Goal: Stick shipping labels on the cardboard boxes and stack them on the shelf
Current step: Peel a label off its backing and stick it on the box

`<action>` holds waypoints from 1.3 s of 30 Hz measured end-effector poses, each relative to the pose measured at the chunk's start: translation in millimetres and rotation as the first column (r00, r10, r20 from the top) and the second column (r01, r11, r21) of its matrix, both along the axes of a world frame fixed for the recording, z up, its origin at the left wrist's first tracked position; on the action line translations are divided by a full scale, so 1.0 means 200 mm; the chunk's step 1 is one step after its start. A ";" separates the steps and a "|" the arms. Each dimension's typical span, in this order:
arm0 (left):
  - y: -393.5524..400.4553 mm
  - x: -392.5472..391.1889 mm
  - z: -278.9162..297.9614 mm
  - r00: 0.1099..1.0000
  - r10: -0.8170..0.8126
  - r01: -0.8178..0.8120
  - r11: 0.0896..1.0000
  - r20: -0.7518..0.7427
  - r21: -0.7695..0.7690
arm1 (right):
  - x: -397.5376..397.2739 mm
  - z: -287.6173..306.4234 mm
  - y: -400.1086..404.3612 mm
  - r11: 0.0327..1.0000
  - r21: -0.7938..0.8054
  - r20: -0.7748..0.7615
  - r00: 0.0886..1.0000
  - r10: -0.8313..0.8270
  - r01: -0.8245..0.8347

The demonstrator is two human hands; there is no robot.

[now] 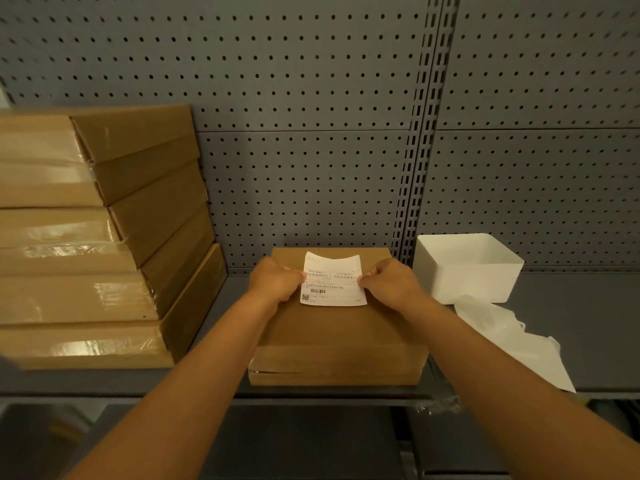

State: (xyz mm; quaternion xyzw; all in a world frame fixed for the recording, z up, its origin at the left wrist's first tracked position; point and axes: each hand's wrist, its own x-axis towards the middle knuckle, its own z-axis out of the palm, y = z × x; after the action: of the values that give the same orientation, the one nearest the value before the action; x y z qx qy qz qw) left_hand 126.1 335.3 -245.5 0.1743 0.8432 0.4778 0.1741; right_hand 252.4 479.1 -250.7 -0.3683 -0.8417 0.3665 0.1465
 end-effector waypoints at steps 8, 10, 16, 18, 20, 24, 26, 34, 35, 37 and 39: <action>0.02 -0.01 -0.02 0.997 0.027 -0.032 0.997 -0.068 -0.068 | -0.02 0.00 -0.01 0.996 0.094 0.067 0.998 0.007 -0.013; 0.02 -0.01 -0.02 0.996 0.028 -0.035 0.996 -0.082 -0.083 | -0.03 0.00 -0.02 0.993 0.116 0.079 0.997 0.006 -0.015; 0.04 0.00 -0.03 0.991 0.014 -0.028 0.994 -0.133 -0.107 | -0.02 -0.01 -0.02 0.988 0.155 0.087 0.996 -0.003 -0.011; 0.04 -0.01 -0.03 0.989 0.014 -0.031 0.993 -0.147 -0.118 | -0.03 -0.01 -0.02 0.986 0.166 0.083 0.997 -0.006 -0.007; 0.04 -0.01 -0.04 0.986 0.017 -0.039 0.991 -0.167 -0.128 | -0.03 -0.02 -0.02 0.983 0.182 0.087 0.996 -0.016 0.000; 0.04 0.00 -0.05 0.980 0.013 -0.043 0.988 -0.200 -0.148 | -0.04 -0.02 -0.03 0.979 0.204 0.103 0.994 -0.027 0.005; 0.04 0.00 -0.05 0.977 0.016 -0.049 0.987 -0.214 -0.150 | -0.04 -0.03 -0.04 0.977 0.215 0.107 0.994 -0.026 0.003; 0.05 0.02 -0.04 0.963 0.028 -0.075 0.983 -0.268 -0.168 | -0.03 -0.03 -0.05 0.969 0.246 0.108 0.994 -0.030 0.002; 0.05 0.02 -0.04 0.961 0.028 -0.078 0.982 -0.274 -0.173 | -0.03 -0.03 -0.05 0.968 0.250 0.106 0.994 -0.032 0.004; 0.05 0.02 -0.05 0.959 0.028 -0.081 0.980 -0.282 -0.181 | -0.03 -0.03 -0.05 0.967 0.255 0.095 0.995 -0.037 0.011; 0.05 0.03 -0.05 0.956 0.028 -0.083 0.980 -0.291 -0.180 | -0.03 -0.04 -0.05 0.967 0.254 0.086 0.995 -0.041 0.018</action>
State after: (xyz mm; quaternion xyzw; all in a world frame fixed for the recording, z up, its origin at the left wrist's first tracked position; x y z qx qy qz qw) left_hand 131.3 345.2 -254.9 0.2006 0.9058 0.3696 0.0523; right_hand 246.3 468.2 -258.1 -0.3754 -0.8818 0.2368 0.1596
